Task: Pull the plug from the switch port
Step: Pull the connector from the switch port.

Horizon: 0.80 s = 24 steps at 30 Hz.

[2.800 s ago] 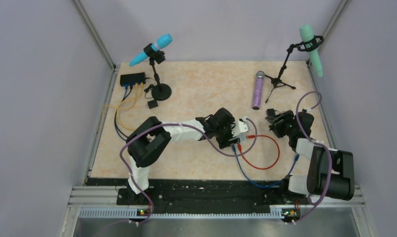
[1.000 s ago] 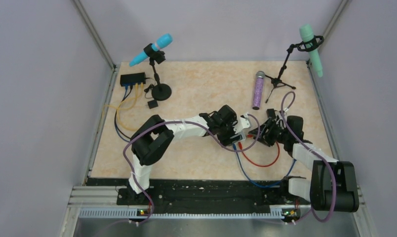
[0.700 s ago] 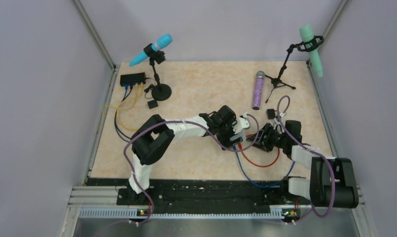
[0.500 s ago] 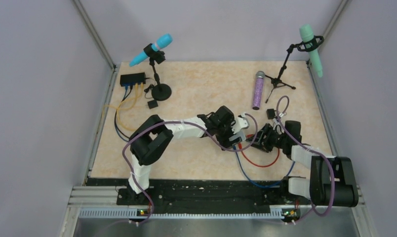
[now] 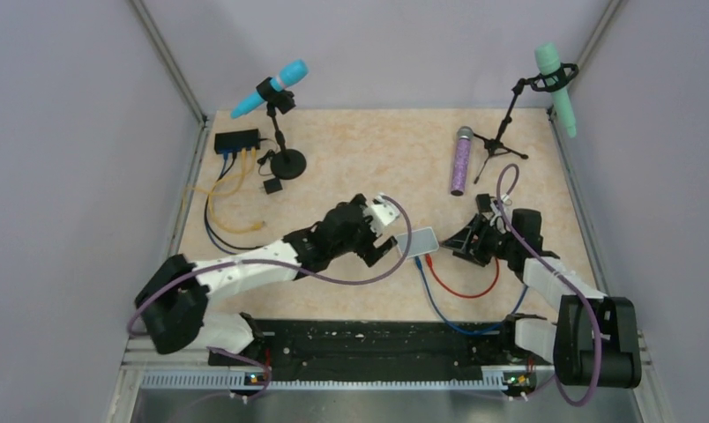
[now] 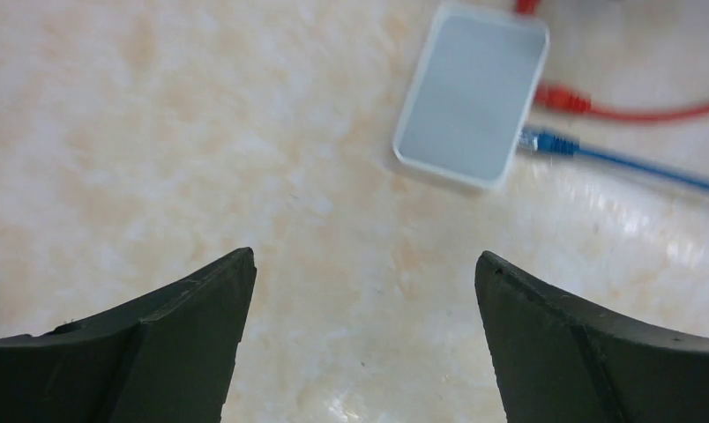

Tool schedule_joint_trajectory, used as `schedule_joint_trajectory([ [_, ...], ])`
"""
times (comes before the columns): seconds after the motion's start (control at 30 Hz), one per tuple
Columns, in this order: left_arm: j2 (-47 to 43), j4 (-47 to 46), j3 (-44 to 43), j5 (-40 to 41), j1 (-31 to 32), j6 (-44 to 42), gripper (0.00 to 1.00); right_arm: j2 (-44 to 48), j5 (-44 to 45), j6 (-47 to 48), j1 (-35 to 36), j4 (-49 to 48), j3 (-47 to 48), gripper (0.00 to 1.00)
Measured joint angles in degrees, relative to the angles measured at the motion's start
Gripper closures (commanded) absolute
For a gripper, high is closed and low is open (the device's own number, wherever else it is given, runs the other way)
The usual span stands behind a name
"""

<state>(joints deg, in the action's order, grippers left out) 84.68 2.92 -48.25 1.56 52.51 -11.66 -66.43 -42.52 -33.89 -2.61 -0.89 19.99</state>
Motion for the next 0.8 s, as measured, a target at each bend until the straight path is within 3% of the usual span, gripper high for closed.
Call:
schedule_joint_trajectory([
  [0.03, -4.0, -3.0, 1.8, 1.6, -0.1, 1.2, 0.01, 0.5, 0.3, 0.3, 0.0, 0.3, 0.1, 0.35],
  [0.1, -9.9, -8.5, 3.5, 4.6, -0.6, 3.8, 0.17, 1.5, 0.9, 0.5, 0.1, 1.0, 0.1, 0.33],
  [0.2, -11.5, -12.0, 2.0, 4.9, -2.5, 7.7, 0.19, 2.0, 1.4, 0.7, 0.1, 1.5, 0.1, 0.33],
  [0.23, -10.4, -11.6, 0.6, 3.7, -3.3, 8.0, 0.24, 2.0, 1.6, 0.7, 0.1, 1.6, 0.1, 0.33],
  [0.47, 5.4, -2.8, -9.4, -6.8, -4.9, 6.3, 0.31, 1.6, 1.9, 1.0, 0.2, 1.7, 0.1, 0.33],
  [0.63, 15.5, 4.2, -14.6, -13.9, -4.8, 2.8, 0.29, 1.0, 1.7, 0.8, 0.2, 1.1, -0.1, 0.34],
  [0.8, 21.0, 9.9, -20.1, -17.2, -4.6, 0.3, 0.13, 1.0, 1.1, 0.2, 0.2, -0.7, -1.1, 0.34],
])
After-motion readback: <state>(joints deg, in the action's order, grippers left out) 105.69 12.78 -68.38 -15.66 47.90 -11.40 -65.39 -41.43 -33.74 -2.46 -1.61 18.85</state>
